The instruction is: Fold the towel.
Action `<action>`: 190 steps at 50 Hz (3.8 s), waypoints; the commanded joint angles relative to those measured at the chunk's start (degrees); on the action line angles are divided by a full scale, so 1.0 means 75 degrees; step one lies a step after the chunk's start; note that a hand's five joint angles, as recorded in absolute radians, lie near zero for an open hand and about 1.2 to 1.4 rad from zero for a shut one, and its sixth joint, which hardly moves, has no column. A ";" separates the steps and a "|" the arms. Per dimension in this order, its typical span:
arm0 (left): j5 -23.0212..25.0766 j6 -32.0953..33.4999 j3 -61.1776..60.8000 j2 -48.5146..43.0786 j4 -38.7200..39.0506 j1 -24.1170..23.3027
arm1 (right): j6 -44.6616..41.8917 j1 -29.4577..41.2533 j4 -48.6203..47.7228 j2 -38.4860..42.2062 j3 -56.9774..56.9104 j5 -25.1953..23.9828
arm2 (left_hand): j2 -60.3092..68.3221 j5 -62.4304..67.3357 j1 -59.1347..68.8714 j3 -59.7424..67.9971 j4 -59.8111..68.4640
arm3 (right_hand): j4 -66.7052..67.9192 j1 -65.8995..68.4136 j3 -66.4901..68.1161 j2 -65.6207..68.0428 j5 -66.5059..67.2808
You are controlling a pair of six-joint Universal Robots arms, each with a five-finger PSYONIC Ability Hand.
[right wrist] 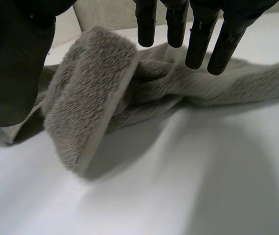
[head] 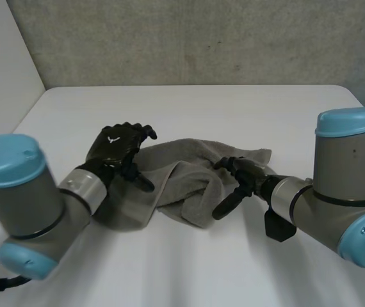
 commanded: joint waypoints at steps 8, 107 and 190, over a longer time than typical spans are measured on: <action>-0.0714 -0.0011 0.2344 -0.2336 -0.1174 -0.0517 | 0.0509 0.0388 -0.0105 0.1026 -0.0521 0.0146 | -0.0378 -0.0117 -0.0288 -0.0258 -0.0440 | -0.0193 -0.0028 -0.0125 -0.0146 -0.0069; -0.0853 0.0985 -0.0527 -0.0637 0.2130 0.0069 | -0.4378 0.0470 -0.4664 -0.1658 0.2983 0.0368 | 0.3254 0.3515 0.3344 0.3374 0.3192 | 0.8770 0.8936 0.8839 0.8817 0.8894; -0.0620 0.3153 0.4945 0.0043 0.2131 0.0854 | -0.5246 -0.0093 -0.6079 -0.0989 -0.3882 0.0626 | 0.6863 0.7124 0.6953 0.6984 0.6802 | 0.8770 0.8936 0.8839 0.8817 0.8894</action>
